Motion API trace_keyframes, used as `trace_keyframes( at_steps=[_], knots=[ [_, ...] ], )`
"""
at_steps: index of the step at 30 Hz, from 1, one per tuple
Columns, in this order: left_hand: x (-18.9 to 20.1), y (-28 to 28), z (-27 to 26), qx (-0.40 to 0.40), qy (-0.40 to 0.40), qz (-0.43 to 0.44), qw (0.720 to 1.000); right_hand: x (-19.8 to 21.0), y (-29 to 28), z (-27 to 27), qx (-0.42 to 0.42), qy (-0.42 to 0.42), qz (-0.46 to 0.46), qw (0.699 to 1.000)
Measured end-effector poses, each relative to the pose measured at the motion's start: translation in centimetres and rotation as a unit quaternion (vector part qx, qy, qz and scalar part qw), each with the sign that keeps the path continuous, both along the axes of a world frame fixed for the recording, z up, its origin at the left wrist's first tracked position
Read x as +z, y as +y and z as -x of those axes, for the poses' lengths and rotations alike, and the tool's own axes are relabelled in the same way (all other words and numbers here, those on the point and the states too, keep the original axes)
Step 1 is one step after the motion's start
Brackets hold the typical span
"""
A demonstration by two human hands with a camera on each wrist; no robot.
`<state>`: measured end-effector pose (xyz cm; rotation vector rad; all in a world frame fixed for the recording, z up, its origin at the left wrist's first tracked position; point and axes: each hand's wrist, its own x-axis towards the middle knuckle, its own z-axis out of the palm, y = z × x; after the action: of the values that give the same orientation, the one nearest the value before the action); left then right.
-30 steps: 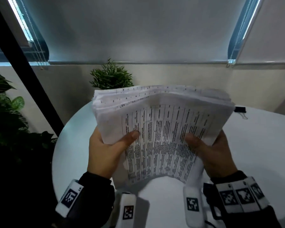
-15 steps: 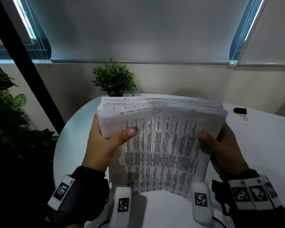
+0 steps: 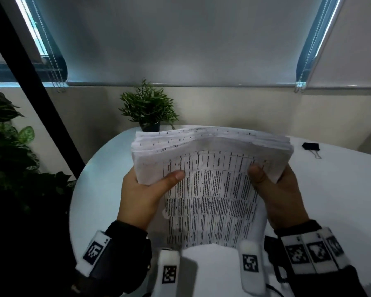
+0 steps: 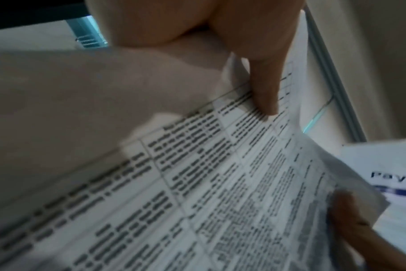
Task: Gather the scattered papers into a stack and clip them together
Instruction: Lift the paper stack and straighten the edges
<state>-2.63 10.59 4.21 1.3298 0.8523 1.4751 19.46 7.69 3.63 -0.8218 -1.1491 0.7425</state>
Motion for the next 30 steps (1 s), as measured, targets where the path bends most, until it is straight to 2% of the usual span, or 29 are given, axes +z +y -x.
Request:
trace_keyframes(
  at_steps=[5,9,12,16,20,23,27,30],
  knots=[
    [0.7,0.1,0.4,0.012,-0.011,-0.034,0.999,0.8,-0.1,-0.4,-0.020,0.001,-0.028,0.999],
    [-1.2,-0.1,-0.1,0.010,0.019,0.026,0.999,-1.8,-0.2,-0.1,-0.014,0.000,0.051,0.999],
    [-1.3,-0.4,-0.9,0.018,-0.007,0.043,0.999,-2.5,-0.1,-0.1,-0.041,0.003,0.054,0.998],
    [-0.3,-0.2,-0.2,0.016,-0.010,0.017,1.000,-2.0,0.0,-0.7,-0.033,0.002,0.042,0.999],
    [-1.9,0.0,-0.1,0.025,0.008,0.073,0.997,-3.8,-0.3,0.2,-0.036,-0.035,0.119,0.992],
    [-2.2,-0.1,-0.5,0.042,-0.021,0.094,0.994,-3.9,0.0,0.3,-0.035,-0.044,0.145,0.988],
    [0.1,-0.7,-0.4,0.048,-0.045,0.052,0.996,-1.8,0.0,0.0,-0.008,-0.051,0.119,0.992],
    [2.6,-1.3,-0.1,0.050,-0.099,-0.006,0.994,-0.6,-0.7,-0.3,0.031,-0.055,0.117,0.991]
  ],
)
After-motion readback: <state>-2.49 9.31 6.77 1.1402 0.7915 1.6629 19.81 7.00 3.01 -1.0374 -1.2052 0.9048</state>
